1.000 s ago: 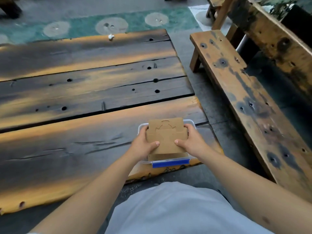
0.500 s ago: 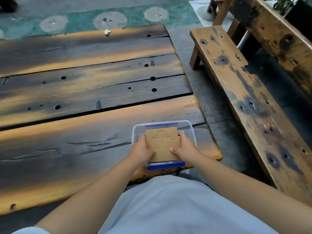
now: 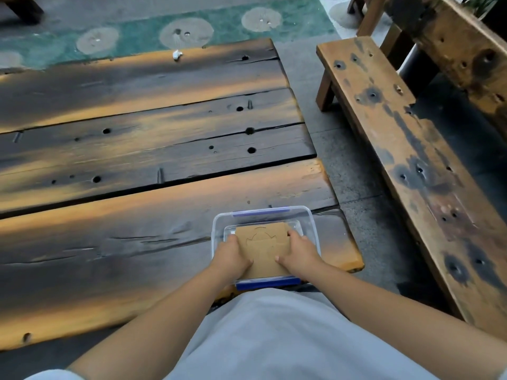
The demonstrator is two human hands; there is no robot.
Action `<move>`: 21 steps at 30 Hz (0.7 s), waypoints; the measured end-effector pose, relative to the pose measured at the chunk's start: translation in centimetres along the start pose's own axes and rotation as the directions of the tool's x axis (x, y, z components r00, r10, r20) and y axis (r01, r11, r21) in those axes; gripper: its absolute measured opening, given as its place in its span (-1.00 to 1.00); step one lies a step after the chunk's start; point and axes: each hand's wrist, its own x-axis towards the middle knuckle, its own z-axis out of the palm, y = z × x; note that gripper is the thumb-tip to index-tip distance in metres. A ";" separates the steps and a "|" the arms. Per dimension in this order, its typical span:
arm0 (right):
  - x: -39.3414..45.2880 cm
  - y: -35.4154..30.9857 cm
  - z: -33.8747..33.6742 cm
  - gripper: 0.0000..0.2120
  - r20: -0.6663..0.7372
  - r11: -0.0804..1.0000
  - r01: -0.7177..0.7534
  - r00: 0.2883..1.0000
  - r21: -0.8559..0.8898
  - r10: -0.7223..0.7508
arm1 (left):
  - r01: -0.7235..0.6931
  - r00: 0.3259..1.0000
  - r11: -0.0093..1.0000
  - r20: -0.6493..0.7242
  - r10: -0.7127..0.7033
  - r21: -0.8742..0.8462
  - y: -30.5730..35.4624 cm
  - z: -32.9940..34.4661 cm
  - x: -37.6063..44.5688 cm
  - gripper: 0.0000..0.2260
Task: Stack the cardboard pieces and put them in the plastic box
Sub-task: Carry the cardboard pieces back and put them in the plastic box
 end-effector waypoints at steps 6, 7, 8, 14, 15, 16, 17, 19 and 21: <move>0.4 0.0 0.5 -0.36 -0.026 0.995 -0.071 0.997 -0.065 0.069 | 0.034 0.997 0.993 0.078 -0.025 -0.113 -0.6 0.0 1.0 -0.37; 0.6 -0.1 0.5 -0.33 -0.029 0.995 -0.072 0.997 -0.061 0.070 | 0.042 0.995 0.989 0.097 -0.028 -0.142 -0.7 -0.1 1.2 -0.34; 0.7 -0.1 0.4 -0.30 -0.024 0.997 -0.068 0.997 -0.041 0.067 | 0.046 0.993 0.983 0.116 -0.026 -0.177 -0.8 -0.2 1.4 -0.31; 1.6 1.0 -0.5 -0.16 0.180 0.866 -0.172 0.979 0.470 0.097 | 0.145 0.972 0.781 0.235 0.002 -0.607 -1.4 -1.1 1.6 -0.44; 1.7 1.3 -0.6 -0.11 0.220 0.821 -0.216 0.969 0.528 0.113 | 0.159 0.967 0.751 0.255 0.014 -0.641 -1.5 -1.1 1.6 -0.45; 1.9 1.4 -0.8 -0.09 0.254 0.780 -0.249 0.960 0.574 0.120 | 0.166 0.962 0.737 0.273 0.027 -0.655 -1.6 -1.1 1.6 -0.45; 2.0 1.4 -0.9 -0.10 0.287 0.742 -0.278 0.950 0.610 0.120 | 0.171 0.956 0.733 0.290 0.037 -0.658 -1.6 -1.1 1.7 -0.43; 2.2 1.5 -1.0 -0.17 0.347 0.696 -0.324 0.931 0.640 0.114 | 0.177 0.948 0.737 0.314 0.050 -0.652 -1.6 -1.1 1.7 -0.43; 2.6 1.9 -0.9 -0.26 0.376 0.691 -0.336 0.921 0.640 0.099 | 0.166 0.944 0.742 0.321 0.070 -0.650 -1.6 -1.1 1.7 -0.45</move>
